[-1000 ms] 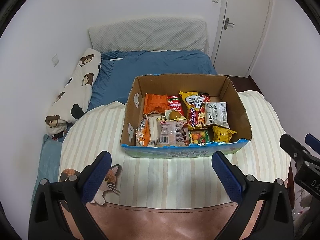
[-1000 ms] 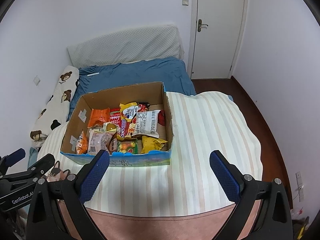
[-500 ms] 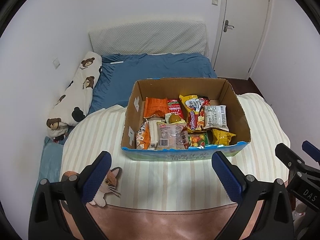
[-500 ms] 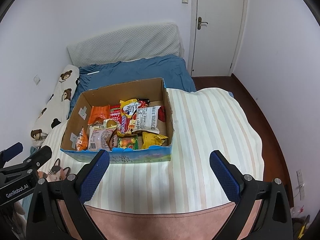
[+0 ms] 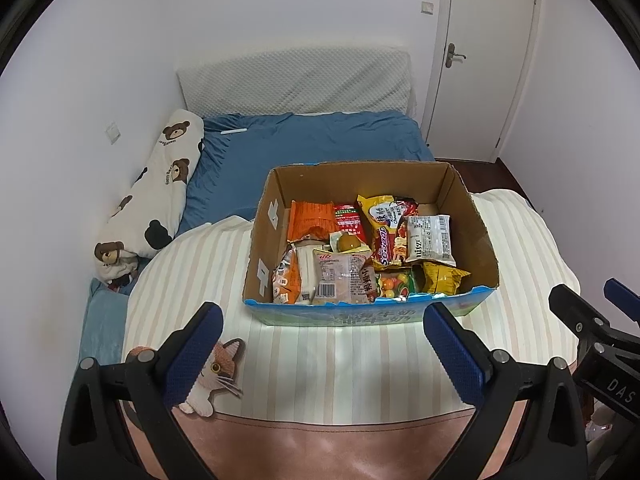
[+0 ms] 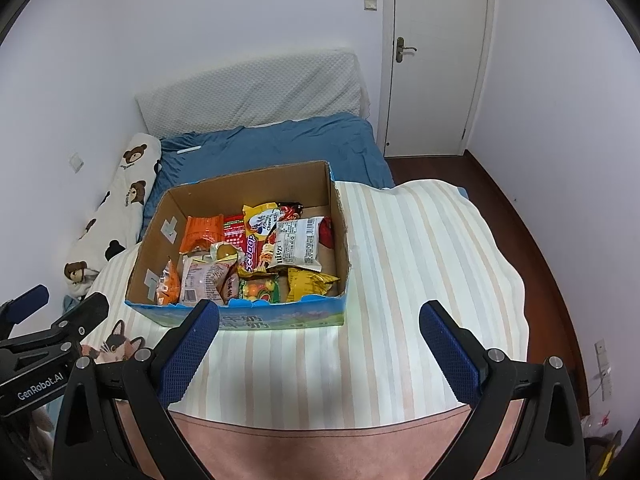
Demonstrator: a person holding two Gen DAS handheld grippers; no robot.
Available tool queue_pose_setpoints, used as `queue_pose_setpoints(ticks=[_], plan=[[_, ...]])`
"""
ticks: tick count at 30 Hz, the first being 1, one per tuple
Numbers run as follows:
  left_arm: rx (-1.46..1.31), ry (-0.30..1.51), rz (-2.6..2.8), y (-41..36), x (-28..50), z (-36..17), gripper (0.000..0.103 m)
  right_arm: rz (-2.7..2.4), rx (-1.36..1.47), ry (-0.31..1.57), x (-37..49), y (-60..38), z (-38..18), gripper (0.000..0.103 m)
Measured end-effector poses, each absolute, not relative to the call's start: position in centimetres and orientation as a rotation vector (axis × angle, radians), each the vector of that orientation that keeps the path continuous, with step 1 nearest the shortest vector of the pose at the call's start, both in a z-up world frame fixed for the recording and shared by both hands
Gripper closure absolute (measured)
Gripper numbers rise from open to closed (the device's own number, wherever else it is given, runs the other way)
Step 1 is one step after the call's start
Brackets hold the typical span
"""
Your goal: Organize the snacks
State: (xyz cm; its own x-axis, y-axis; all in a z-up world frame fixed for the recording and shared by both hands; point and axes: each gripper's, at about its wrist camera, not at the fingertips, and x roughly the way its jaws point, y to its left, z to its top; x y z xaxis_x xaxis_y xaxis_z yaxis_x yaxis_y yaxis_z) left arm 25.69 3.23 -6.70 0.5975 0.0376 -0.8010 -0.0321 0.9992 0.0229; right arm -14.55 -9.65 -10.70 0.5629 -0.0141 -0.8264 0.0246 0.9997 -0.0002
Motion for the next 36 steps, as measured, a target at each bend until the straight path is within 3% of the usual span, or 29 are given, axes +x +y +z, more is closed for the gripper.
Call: queue_pose_setpoints(ticks=[36], plan=[[0.016, 0.907, 0.050, 2.6, 25.4, -6.2, 0.000, -0.022, 0.017, 0.970, -14.6, -9.6, -9.7, 0.001]])
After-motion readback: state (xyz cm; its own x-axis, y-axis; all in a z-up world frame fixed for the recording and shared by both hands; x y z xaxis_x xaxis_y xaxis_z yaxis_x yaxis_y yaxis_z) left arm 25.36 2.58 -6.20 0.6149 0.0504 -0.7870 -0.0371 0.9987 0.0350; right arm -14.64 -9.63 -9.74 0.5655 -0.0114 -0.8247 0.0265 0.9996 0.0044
